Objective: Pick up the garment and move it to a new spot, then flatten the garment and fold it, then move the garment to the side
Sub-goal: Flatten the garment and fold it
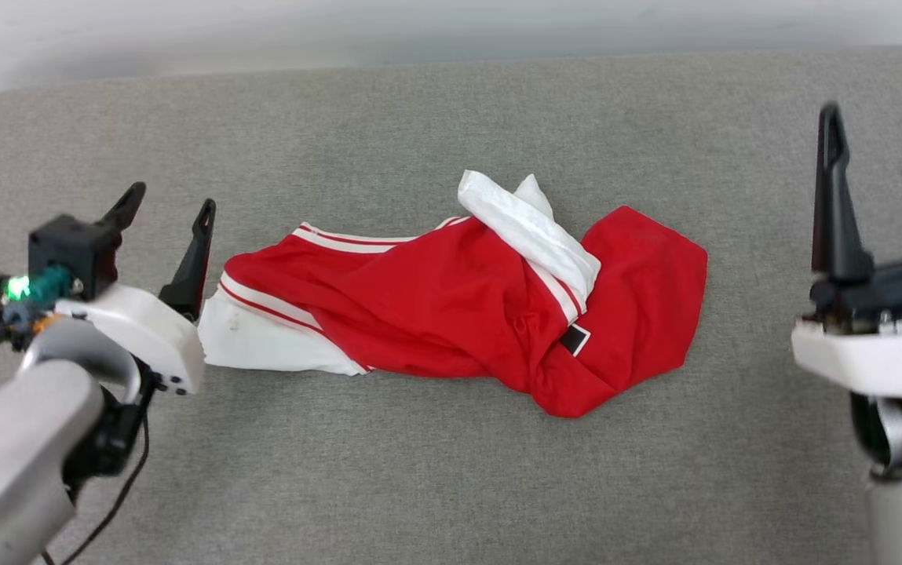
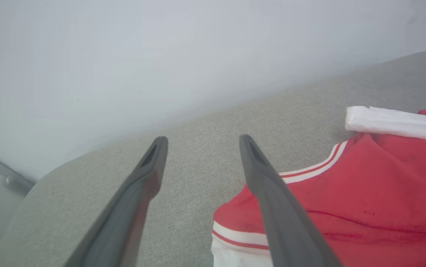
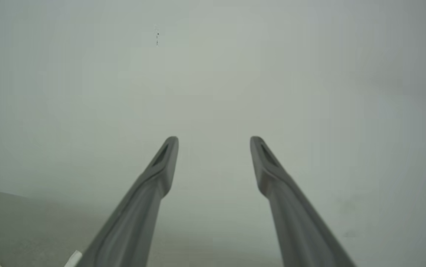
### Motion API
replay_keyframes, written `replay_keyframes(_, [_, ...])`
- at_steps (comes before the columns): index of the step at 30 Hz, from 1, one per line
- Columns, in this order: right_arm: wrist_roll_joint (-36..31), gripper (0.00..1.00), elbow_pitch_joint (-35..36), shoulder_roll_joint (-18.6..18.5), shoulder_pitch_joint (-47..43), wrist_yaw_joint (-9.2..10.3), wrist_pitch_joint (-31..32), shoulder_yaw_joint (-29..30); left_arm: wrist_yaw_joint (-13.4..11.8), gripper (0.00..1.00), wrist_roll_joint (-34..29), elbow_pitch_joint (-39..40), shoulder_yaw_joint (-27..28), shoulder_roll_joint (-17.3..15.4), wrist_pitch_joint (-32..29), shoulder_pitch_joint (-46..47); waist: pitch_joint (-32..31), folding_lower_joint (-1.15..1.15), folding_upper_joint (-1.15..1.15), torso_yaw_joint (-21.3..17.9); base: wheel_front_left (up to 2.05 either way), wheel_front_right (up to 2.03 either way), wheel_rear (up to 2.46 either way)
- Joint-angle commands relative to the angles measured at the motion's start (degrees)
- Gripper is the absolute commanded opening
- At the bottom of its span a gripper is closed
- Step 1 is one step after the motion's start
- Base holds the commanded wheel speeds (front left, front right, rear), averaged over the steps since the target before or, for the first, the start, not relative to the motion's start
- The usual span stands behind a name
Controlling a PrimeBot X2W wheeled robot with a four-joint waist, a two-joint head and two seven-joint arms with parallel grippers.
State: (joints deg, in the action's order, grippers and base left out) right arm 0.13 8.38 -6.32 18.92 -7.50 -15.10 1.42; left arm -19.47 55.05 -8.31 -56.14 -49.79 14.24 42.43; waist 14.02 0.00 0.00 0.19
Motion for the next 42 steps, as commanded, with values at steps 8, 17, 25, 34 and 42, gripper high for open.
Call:
replay_keyframes(8, [0.0, 1.00, -5.4, -8.4, 12.2, 0.02, -0.1, -10.0, -11.3, 1.00, -13.9, 9.8, 16.3, 7.4, 0.9, -13.9, -0.2, 0.00, 0.00, 1.1, 0.00, 0.00, 0.00])
replay_keyframes(17, [9.1, 1.00, -18.9, -16.6, 28.7, 0.03, 5.9, -28.9, -11.2, 1.00, -29.1, 16.4, 33.1, 19.9, 1.0, -29.4, 0.3, 0.00, 0.00, 2.2, 0.00, 0.00, 0.00])
replay_keyframes(25, [29.3, 1.00, -22.8, -22.4, 43.2, 0.03, 32.2, -50.2, -5.1, 1.00, -36.5, 17.6, 42.9, 30.8, 1.0, -35.9, 2.6, 0.00, 0.00, 3.8, 0.00, 0.00, 0.00])
replay_keyframes(34, [47.3, 1.00, -25.4, -25.4, 52.5, 0.03, 53.0, -65.1, 2.9, 1.00, -43.1, 18.0, 48.9, 40.3, 1.0, -35.3, 8.2, 0.00, 0.00, 7.2, 0.00, 0.00, 0.00])
replay_keyframes(42, [49.5, 1.00, -33.5, -23.0, 52.6, 0.03, 53.6, -72.7, 7.3, 1.00, -47.6, 18.1, 50.8, 44.8, 1.0, -32.1, 13.5, 0.00, 0.00, 10.1, 0.00, 0.00, 0.00])
